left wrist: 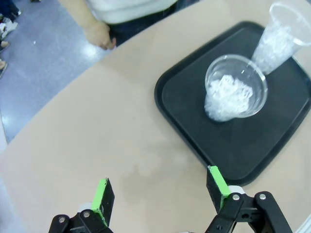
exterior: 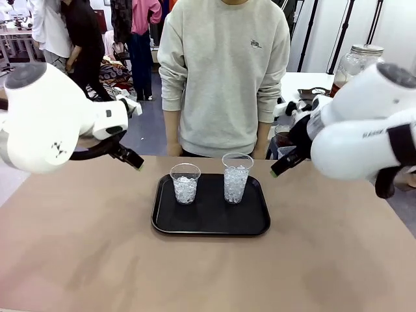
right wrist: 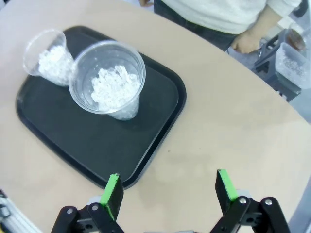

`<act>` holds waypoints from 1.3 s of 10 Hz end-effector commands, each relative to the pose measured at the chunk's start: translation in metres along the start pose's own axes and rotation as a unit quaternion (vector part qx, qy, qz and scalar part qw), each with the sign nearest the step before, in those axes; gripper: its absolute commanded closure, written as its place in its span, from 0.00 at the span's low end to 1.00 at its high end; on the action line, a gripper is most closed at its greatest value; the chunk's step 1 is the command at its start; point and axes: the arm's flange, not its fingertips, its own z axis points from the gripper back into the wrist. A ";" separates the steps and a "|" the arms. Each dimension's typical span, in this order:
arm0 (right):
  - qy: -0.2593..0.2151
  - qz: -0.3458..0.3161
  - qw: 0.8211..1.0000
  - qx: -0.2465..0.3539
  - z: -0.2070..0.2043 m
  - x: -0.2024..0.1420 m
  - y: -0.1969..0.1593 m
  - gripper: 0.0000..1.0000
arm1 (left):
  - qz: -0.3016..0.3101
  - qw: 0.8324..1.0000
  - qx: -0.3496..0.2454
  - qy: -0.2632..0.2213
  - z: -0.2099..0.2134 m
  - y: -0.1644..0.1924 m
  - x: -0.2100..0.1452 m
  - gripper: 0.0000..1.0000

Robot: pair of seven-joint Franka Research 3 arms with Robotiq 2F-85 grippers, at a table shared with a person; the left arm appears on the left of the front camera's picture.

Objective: Pour the drink into the iced cup.
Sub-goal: Pick up the iced cup indicated by the human and present it to them.

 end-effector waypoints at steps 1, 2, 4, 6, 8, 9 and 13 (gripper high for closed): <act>0.010 -0.035 0.998 0.060 0.028 0.012 -0.013 0.00 | 0.023 0.999 -0.038 0.006 0.021 0.017 0.015 0.00; 0.012 -0.052 0.994 0.090 0.037 0.016 -0.018 0.00 | 0.041 0.996 -0.073 0.006 0.029 0.022 0.025 0.00; 0.014 -0.092 0.980 0.176 0.054 0.020 -0.031 0.00 | 0.084 0.986 -0.142 0.019 0.039 0.041 0.033 0.00; 0.019 -0.138 0.957 0.255 0.064 0.017 -0.050 0.00 | 0.131 0.966 -0.221 0.028 0.042 0.062 0.031 0.00; 0.022 -0.172 0.932 0.318 0.062 0.009 -0.066 0.00 | 0.160 0.948 -0.273 0.037 0.036 0.073 0.024 0.00; 0.024 -0.174 0.927 0.333 0.061 0.007 -0.069 0.00 | 0.169 0.943 -0.285 0.039 0.032 0.076 0.021 0.00; 0.030 -0.181 0.927 0.326 0.064 -0.001 -0.066 0.00 | 0.174 0.943 -0.281 0.041 0.035 0.076 0.012 0.00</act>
